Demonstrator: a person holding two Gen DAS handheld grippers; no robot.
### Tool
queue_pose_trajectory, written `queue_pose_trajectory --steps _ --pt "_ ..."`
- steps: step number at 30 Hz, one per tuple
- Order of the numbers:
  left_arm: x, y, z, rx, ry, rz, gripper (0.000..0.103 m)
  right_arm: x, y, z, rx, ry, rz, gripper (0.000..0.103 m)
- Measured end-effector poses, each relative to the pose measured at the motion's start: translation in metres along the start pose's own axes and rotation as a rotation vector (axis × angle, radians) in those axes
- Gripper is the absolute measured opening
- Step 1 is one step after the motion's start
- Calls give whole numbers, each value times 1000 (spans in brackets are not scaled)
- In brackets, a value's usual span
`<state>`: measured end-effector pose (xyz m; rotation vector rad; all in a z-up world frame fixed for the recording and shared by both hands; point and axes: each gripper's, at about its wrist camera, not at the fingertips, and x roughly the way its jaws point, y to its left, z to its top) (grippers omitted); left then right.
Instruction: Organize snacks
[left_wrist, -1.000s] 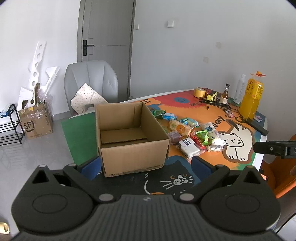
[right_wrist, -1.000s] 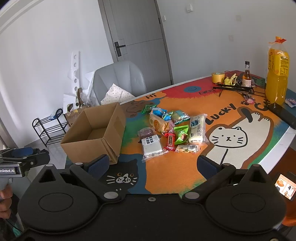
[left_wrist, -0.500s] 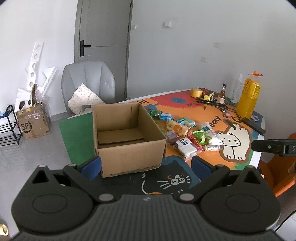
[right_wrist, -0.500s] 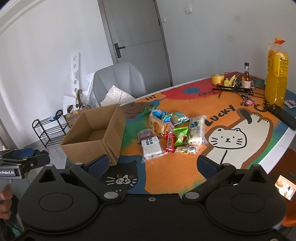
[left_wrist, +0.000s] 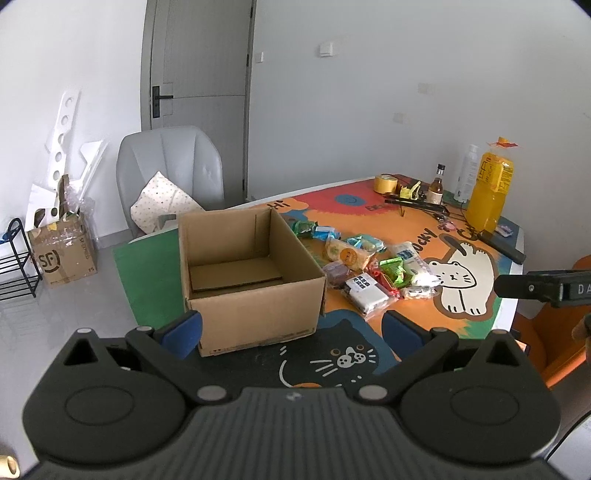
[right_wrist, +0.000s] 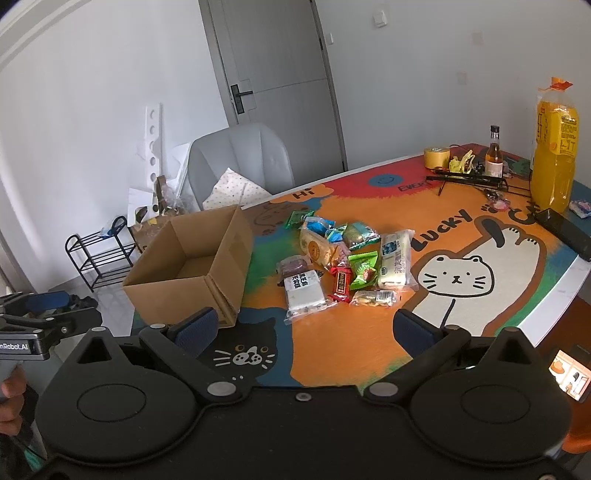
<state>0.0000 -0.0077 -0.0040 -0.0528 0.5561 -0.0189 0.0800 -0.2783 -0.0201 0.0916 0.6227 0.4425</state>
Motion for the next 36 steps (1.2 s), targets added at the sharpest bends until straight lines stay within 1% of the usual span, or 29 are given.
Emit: queue_pose_trajectory --steps 25,33,36 --pt "4 2 2 -7 11 2 103 5 -2 -1 0 -12 -20 103" --pt "15 11 5 -38 2 38 103 15 0 -2 -12 -8 -49 103" --pt "19 14 7 -49 0 42 103 22 1 -2 -20 7 -45 103"
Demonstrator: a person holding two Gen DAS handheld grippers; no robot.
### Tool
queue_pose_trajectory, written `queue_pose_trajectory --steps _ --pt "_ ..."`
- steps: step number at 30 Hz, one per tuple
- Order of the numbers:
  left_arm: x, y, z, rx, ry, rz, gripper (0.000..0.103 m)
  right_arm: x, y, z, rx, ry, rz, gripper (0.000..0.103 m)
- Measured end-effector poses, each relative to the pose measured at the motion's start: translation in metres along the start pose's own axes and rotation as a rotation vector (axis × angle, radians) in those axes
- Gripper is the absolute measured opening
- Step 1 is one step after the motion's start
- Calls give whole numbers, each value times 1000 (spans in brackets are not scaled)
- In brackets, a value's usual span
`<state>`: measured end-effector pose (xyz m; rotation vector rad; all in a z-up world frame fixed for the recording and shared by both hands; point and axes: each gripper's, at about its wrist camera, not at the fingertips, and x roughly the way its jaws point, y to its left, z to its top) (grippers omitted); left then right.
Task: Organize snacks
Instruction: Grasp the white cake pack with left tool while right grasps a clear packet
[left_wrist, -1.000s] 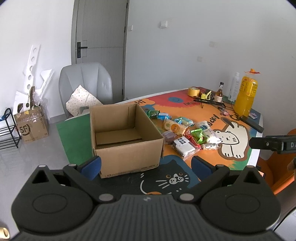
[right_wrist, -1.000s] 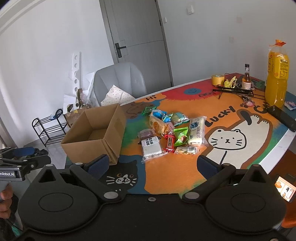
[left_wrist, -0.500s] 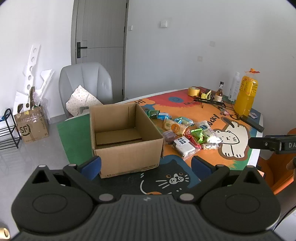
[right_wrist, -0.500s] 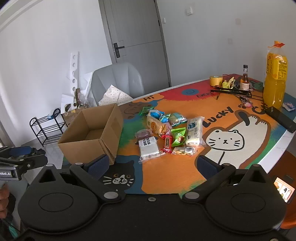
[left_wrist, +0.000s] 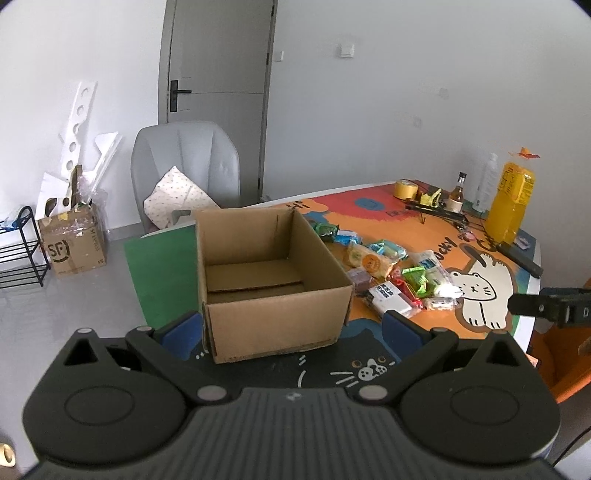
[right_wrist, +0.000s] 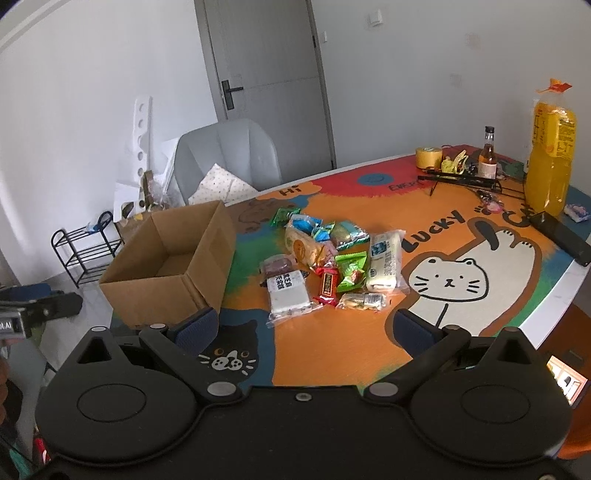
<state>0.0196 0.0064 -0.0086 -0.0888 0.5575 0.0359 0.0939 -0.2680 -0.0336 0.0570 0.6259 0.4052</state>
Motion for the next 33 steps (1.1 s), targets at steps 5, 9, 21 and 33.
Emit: queue_pose_trajectory --steps 5,9,21,33 --pt "7 -2 1 3 -6 6 103 4 -6 1 13 -22 0 103" --pt "15 -10 1 4 -7 -7 103 10 -13 0 -1 -26 -3 103" --pt "49 -55 -3 26 -12 -52 102 26 -48 -7 0 -36 6 103" --pt "88 -104 -4 38 16 -110 100 49 -85 -19 41 -25 37 103"
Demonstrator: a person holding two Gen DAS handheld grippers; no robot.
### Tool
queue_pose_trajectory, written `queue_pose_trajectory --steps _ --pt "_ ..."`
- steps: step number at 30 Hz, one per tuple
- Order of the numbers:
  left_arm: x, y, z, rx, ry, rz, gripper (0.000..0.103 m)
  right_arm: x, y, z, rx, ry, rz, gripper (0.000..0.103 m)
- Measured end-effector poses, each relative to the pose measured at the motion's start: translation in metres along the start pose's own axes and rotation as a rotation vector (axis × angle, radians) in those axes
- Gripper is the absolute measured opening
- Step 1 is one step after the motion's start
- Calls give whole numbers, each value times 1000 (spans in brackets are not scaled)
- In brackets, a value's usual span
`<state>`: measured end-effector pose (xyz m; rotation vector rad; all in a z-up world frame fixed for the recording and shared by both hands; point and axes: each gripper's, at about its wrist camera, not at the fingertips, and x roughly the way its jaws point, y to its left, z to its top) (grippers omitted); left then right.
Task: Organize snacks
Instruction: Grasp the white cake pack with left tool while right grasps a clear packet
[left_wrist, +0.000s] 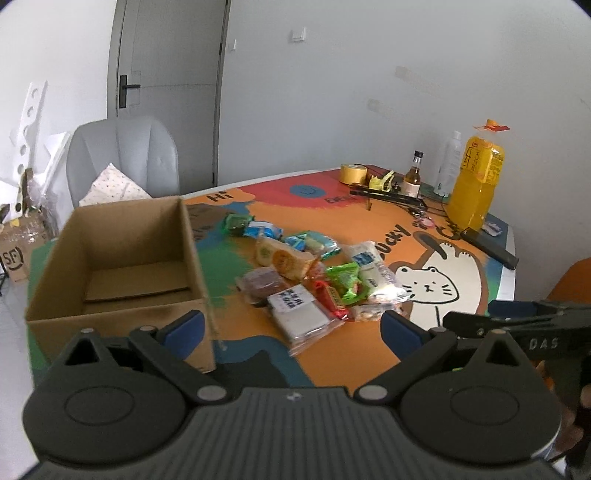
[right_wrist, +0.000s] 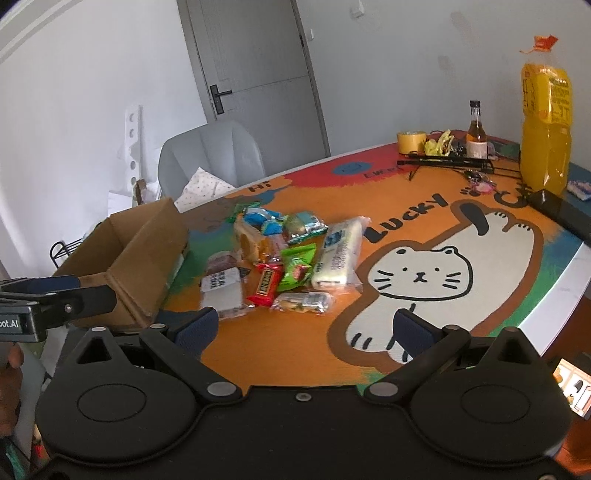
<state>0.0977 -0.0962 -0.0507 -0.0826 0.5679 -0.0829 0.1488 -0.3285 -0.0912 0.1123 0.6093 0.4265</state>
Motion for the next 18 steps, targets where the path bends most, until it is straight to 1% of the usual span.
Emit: queue_pose_trajectory --steps 4,8,11,13,18 --pt "12 -9 2 -18 -14 -3 100 9 -10 -1 15 -1 19 103" --pt "26 -15 3 -17 -8 13 98 20 -21 -2 34 4 40 102" --pt "37 -18 3 -24 0 15 94 28 -28 -2 52 1 53 98" --pt "45 -20 3 -27 10 19 91 35 -33 -1 66 11 59 92" --pt "67 -23 1 -42 46 29 83 55 -42 0 97 33 78 84"
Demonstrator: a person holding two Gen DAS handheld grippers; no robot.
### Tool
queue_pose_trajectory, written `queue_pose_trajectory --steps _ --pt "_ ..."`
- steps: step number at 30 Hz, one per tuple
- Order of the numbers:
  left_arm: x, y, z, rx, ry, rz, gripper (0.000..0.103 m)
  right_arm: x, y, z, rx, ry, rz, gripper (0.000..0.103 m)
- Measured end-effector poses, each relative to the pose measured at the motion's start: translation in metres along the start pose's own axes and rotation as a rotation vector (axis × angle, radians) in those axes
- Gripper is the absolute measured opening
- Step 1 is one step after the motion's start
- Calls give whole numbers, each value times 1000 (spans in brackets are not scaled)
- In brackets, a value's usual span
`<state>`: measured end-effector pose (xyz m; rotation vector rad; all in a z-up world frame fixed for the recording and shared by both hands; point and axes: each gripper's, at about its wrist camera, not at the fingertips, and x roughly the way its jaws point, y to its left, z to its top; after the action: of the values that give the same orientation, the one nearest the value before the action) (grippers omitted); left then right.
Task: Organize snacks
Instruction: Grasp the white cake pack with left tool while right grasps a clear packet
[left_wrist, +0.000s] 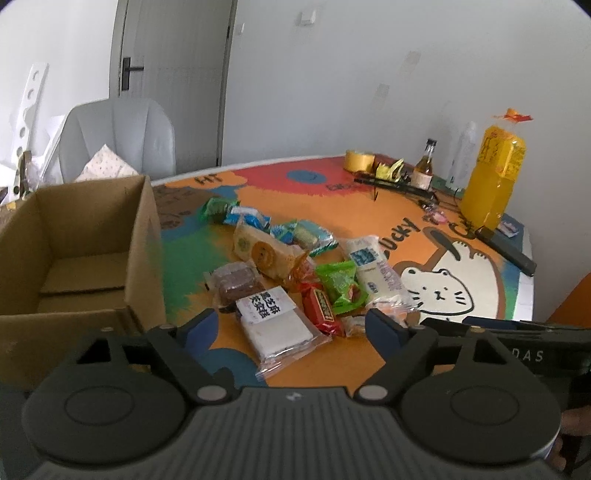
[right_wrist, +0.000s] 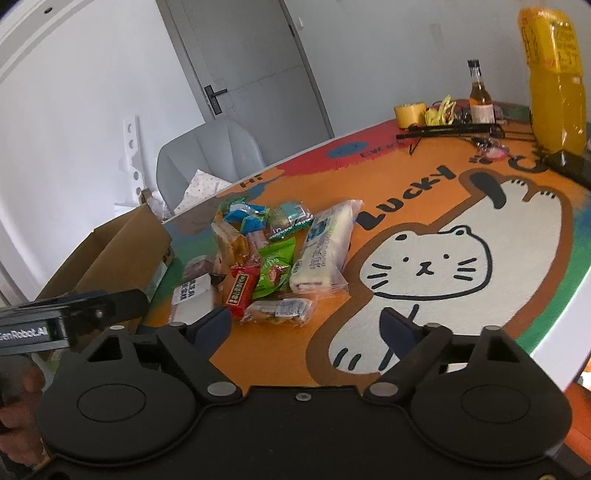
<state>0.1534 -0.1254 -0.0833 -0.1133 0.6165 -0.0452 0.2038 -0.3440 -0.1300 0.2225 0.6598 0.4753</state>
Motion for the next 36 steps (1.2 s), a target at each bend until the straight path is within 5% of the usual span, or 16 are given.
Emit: queue_pose_trajectory --steps 14,22,27,33,36 --pt "57 -1 -1 -34 80 43 78 38 -10 7 20 25 61 58" --pt "75 1 -8 -38 115 66 78 54 -5 13 23 26 95 55" --pt "73 7 -10 -39 111 97 52 58 1 7 -1 37 103 52" --pt "66 17 -11 -58 113 78 48 53 14 0 -62 55 101 52" --pt "61 22 -12 -66 111 72 47 51 23 -5 -116 62 81 43"
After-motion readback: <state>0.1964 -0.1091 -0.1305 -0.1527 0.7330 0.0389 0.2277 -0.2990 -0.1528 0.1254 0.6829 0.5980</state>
